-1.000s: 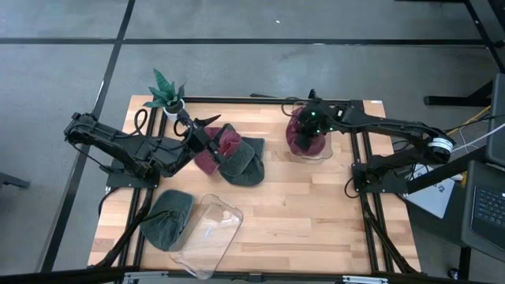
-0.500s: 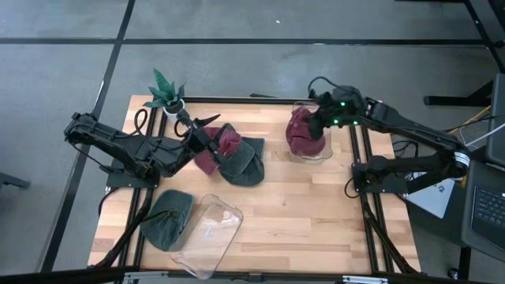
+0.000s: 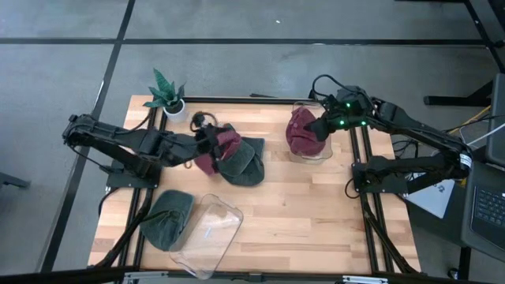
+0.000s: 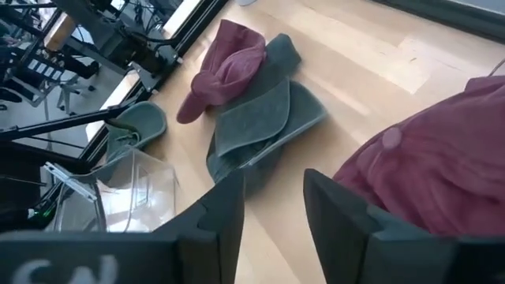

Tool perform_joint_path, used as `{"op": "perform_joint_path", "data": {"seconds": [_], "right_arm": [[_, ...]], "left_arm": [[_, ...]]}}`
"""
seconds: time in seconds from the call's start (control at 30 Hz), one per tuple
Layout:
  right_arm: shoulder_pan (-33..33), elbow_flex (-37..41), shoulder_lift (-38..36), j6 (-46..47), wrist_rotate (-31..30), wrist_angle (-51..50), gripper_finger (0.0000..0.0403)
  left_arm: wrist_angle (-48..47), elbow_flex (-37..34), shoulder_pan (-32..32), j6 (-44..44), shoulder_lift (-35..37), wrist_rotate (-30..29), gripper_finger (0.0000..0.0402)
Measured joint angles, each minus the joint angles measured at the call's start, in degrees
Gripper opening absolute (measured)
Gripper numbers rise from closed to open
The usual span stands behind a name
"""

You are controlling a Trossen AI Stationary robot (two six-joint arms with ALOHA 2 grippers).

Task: Pick & Place hat
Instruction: Put the red cap into the top transparent bin

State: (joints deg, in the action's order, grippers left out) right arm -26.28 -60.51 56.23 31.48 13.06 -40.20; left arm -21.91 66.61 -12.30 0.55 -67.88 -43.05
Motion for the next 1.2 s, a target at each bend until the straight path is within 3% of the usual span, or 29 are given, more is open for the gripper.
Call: {"op": "perform_joint_path", "data": {"seconds": [0.2,0.43,0.63,0.97,1.2], "right_arm": [[3.11,0.00,-0.18,2.52,-3.00,0.01,0.0129],[4.72,0.00,-0.18,0.20,-3.68,0.00,0.0127],[4.81,0.00,-0.18,-1.91,-4.15,0.00,0.0127],[4.79,0.00,-0.18,-3.60,-4.55,-0.27,0.0127],[4.79,0.00,-0.18,-4.81,-4.55,-0.40,0.0127]], "left_arm": [[-14.46,-0.02,5.86,-12.46,-0.34,11.74,0.0143],[-18.35,-0.02,13.29,-18.15,-1.50,23.76,0.0143],[-20.17,-0.01,18.04,-25.50,-2.72,37.38,0.0143],[-28.50,0.04,12.45,-42.88,-9.62,42.72,0.0143],[-33.34,0.04,8.72,-49.72,-16.90,35.19,0.0143]]}}
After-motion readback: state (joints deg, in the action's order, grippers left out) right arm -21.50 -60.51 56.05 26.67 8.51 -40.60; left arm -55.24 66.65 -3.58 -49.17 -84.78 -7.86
